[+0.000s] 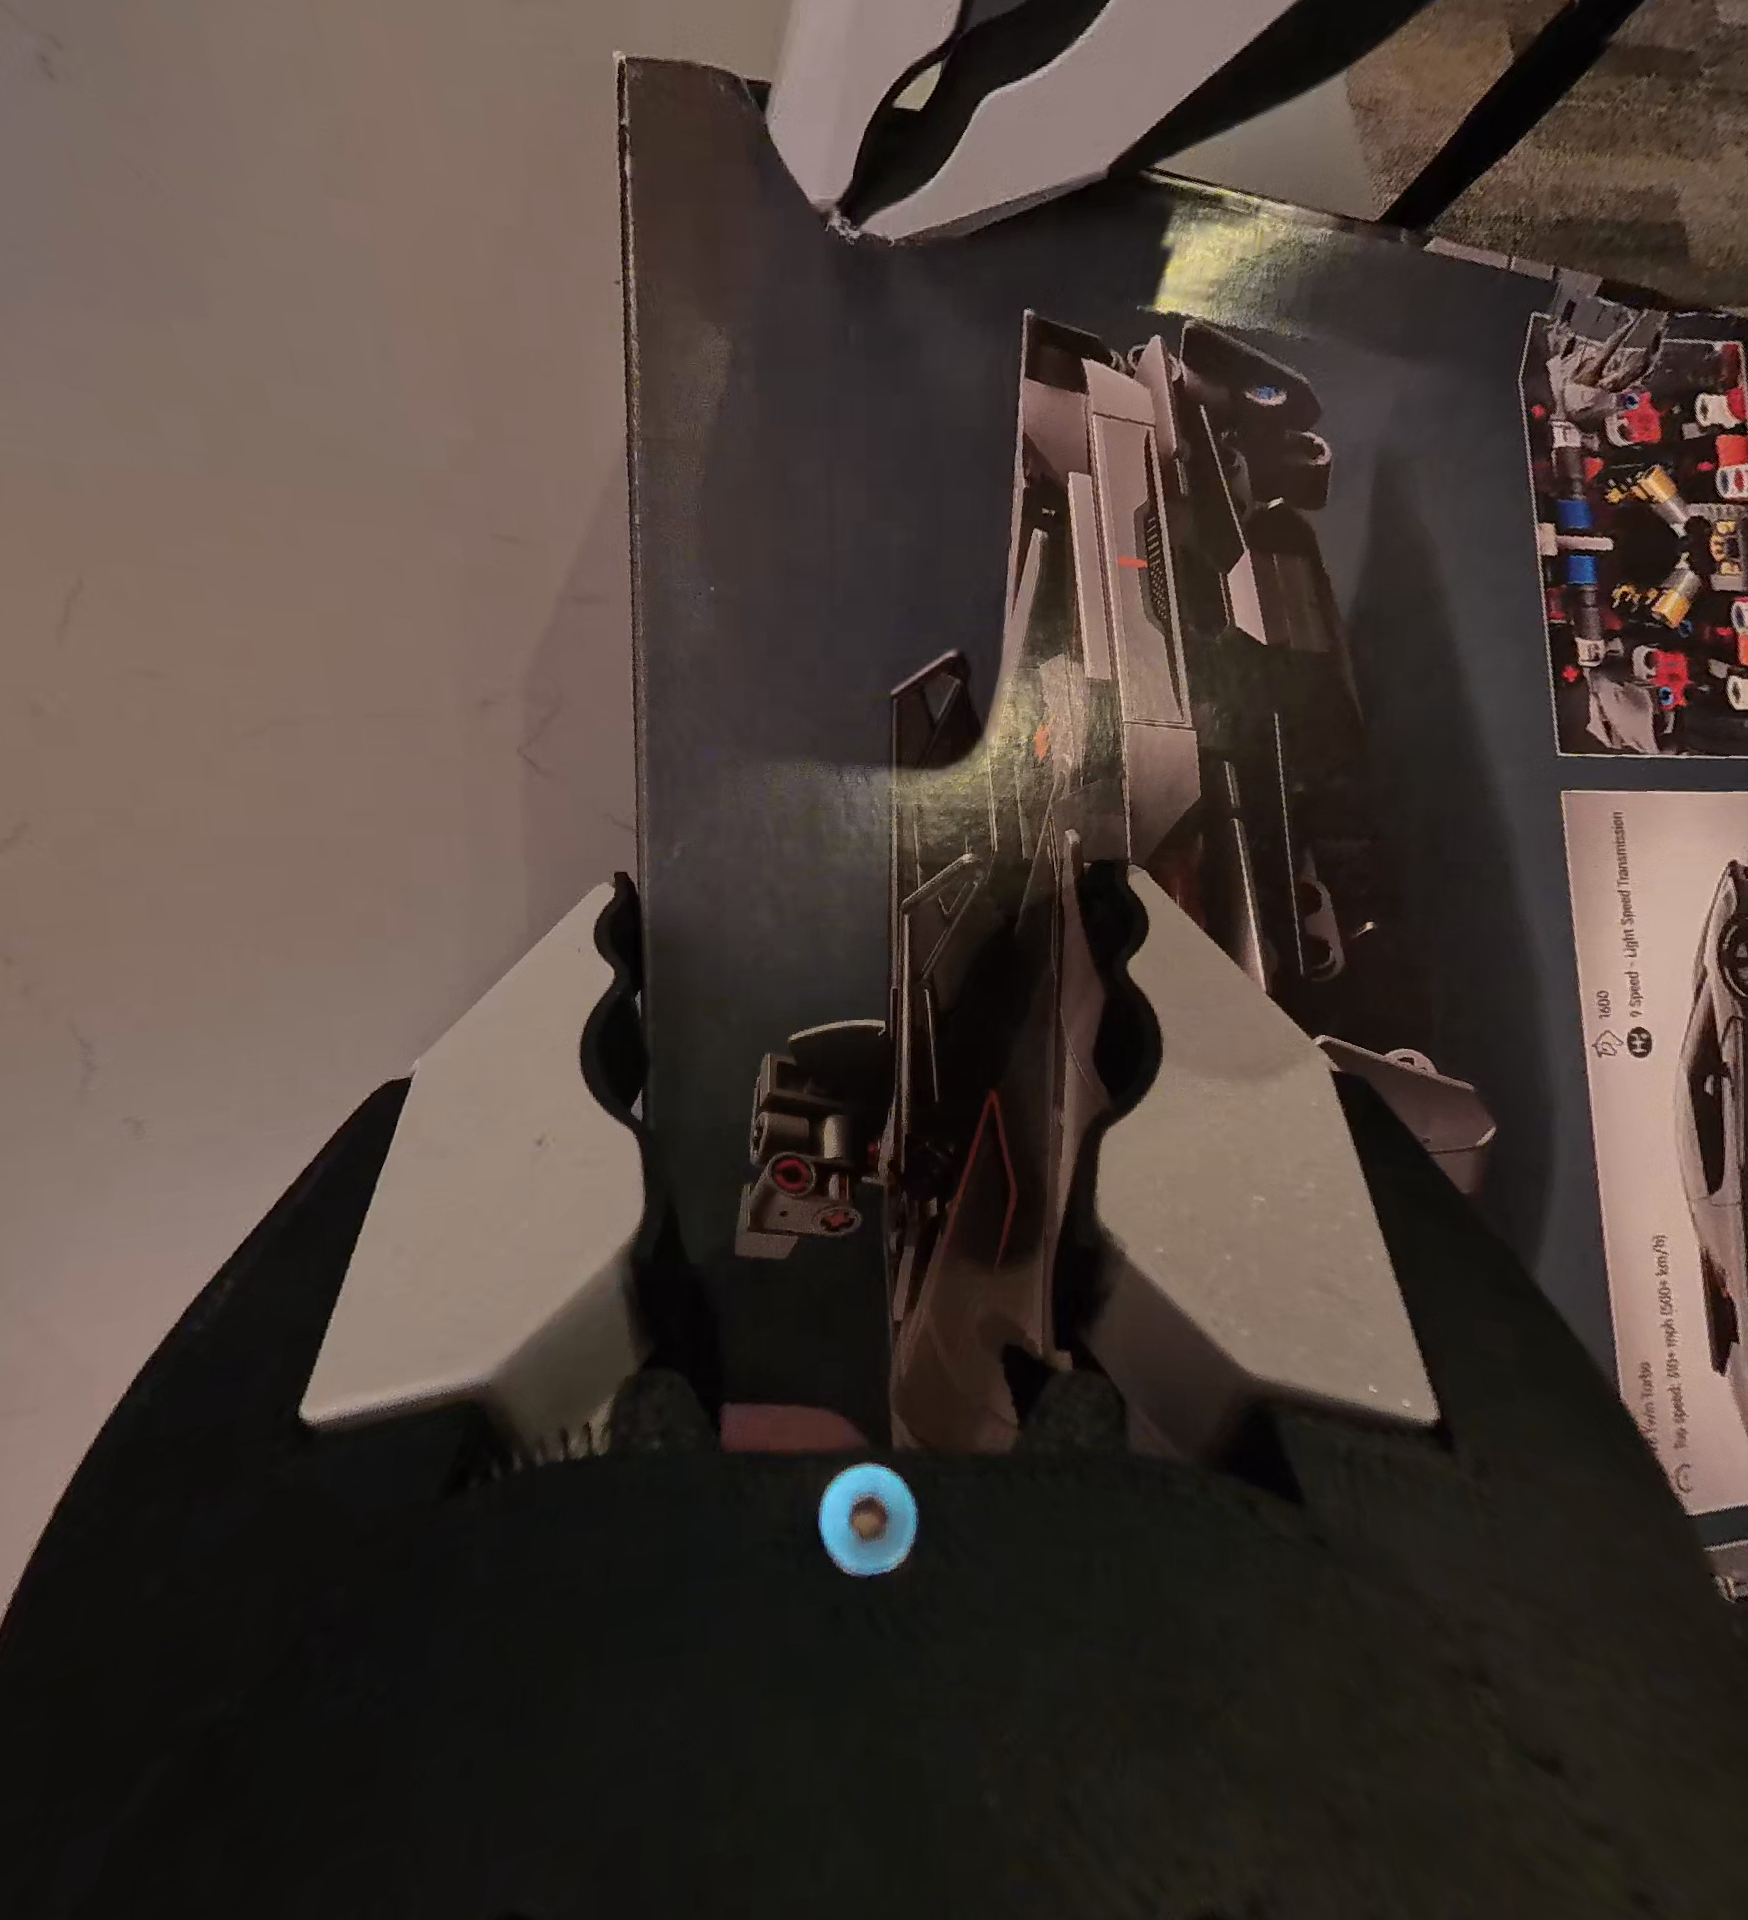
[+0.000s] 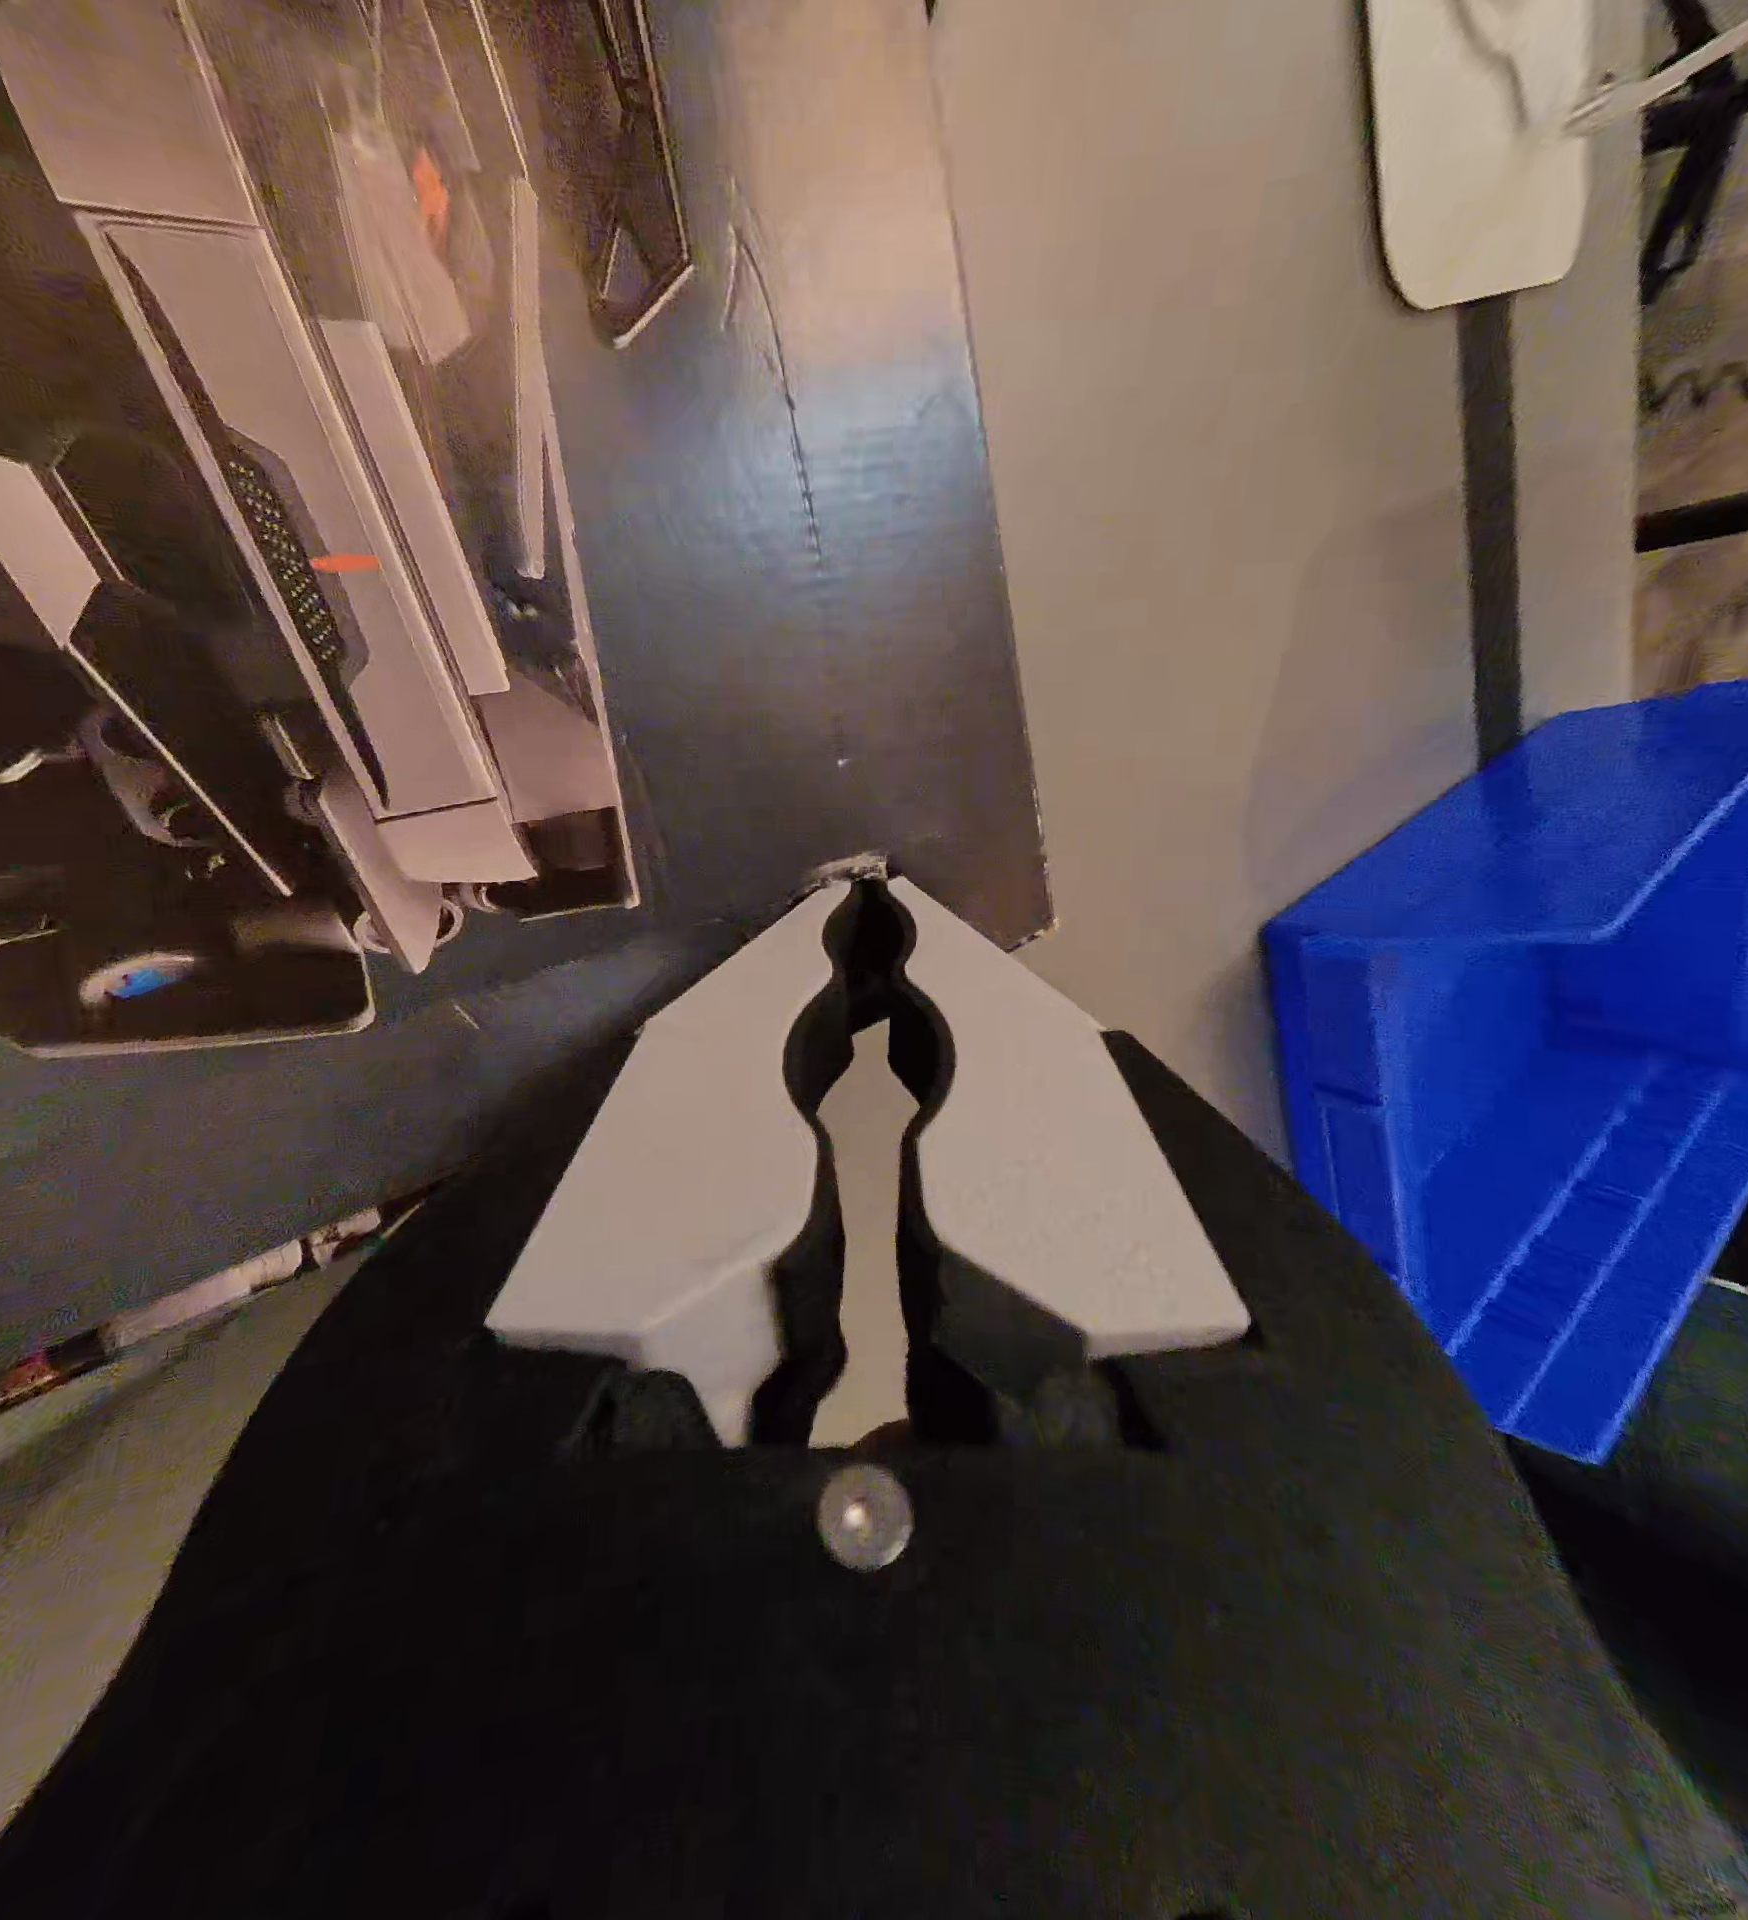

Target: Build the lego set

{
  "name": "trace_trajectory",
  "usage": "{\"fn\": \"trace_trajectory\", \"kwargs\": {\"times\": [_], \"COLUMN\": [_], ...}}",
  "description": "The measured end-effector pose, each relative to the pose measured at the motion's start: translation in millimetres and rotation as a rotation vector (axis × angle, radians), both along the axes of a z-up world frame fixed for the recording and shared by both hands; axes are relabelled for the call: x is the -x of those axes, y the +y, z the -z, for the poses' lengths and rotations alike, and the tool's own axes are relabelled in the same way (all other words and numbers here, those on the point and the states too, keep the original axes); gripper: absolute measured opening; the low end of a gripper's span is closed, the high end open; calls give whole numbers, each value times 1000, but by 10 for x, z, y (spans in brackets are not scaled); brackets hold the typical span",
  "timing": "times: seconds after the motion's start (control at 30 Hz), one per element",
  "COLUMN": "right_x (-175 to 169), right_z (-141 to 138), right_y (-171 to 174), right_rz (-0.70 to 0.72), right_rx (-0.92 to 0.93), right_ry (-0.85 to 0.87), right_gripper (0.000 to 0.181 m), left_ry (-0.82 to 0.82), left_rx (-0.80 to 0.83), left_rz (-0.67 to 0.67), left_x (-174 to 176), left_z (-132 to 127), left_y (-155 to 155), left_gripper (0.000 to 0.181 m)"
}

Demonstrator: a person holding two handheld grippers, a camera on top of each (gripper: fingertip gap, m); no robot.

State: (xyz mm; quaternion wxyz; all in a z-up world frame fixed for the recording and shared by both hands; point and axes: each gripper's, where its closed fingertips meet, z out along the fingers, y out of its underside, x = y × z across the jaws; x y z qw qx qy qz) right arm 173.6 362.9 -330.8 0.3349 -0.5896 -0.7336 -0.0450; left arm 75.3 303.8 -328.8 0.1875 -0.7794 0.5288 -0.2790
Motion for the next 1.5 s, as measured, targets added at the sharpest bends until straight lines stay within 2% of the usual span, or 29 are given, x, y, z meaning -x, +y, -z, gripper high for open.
{"fn": "trace_trajectory", "kwargs": {"times": [0.2, 0.33, 0.57, 0.63, 0.7, 0.8, 0.97, 1.17, 1.3, 1.37, 1.5], "right_x": [18, 44, 59, 62, 64, 77, 88, 82, 120, 136, 151], "right_z": [-101, -172, -178, -181, -195, -202, -223, -201, -215, -195, -135], "right_y": [63, 84, 74, 64, 67, 57, 63, 34, 66, 25, -37], "right_rz": [-7, 16, 20, 33, 46, 70, 117, 136, 135, 88, 13], "right_rx": [-220, -296, -224, -161, -203, -94, -55, 166, 267, 412, 575], "right_ry": [93, 198, 235, 303, 306, 431, 520, 663, 677, 699, 623], "right_gripper": [0, 0, 0, 0, 0, 0, 0, 0, 0, 0, 0], "left_ry": [2, 2, 2, -2, -3, -2, -3, -5, -1, 1, 3], "left_rx": [-1, -4, 1, 5, 2, 6, 13, 11, 9, 7, 9], "left_rz": [-4, 2, 0, -1, -2, 1, 2, 0, -5, 3, 1], "left_x": [0, 2, 2, 0, 2, 4, 7, 7, 13, 11, 8], "left_z": [-1, 1, 2, -1, -2, -2, -1, 1, 6, 10, 16], "left_y": [2, -7, -9, -10, -12, -17, -12, -2, 28, 25, 39], "left_gripper": [87, 90, 90, 90, 90, 91, 92, 92, 92, 92, 91]}}
